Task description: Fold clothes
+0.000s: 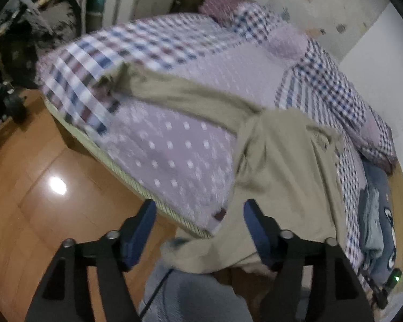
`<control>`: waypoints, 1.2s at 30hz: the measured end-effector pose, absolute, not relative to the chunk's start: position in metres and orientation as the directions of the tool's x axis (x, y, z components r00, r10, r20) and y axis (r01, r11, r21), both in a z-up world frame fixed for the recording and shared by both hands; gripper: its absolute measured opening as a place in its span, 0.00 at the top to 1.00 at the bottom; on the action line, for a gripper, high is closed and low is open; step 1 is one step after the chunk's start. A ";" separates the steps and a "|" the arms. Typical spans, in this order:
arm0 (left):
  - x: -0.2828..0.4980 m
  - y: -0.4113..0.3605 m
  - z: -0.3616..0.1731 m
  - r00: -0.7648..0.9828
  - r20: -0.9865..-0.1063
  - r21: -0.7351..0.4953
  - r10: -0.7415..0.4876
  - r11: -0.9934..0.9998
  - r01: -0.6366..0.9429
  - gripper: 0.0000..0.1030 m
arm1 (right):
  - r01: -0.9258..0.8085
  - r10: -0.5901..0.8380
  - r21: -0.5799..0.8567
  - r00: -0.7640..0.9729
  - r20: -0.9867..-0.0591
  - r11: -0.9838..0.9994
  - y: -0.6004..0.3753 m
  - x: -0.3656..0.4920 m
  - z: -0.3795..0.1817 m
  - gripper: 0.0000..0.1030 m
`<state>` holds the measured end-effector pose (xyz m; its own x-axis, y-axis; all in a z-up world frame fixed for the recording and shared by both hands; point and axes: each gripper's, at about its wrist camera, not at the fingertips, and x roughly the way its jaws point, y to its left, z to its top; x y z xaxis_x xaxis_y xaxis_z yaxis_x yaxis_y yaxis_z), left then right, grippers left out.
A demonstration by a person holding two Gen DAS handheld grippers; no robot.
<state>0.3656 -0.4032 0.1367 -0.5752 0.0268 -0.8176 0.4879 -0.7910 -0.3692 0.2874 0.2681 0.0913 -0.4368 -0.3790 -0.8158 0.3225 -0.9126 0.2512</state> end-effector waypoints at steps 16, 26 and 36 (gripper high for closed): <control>0.246 -0.287 0.207 -0.875 -0.450 -0.531 0.180 -0.841 0.101 0.17 | 0.405 -0.515 0.319 -0.648 -0.561 -0.857 0.225 0.237 0.184 0.53; 0.118 -0.214 0.160 -0.879 -0.365 -0.604 0.307 -0.796 -0.028 0.16 | 0.438 -0.501 0.249 -0.705 -0.502 -0.864 0.176 0.141 0.232 0.24; 0.046 -0.201 0.076 -0.840 -0.464 -0.655 0.279 -0.747 0.113 0.16 | 0.363 -0.436 0.247 -0.664 -0.608 -0.898 0.131 -0.010 0.175 0.21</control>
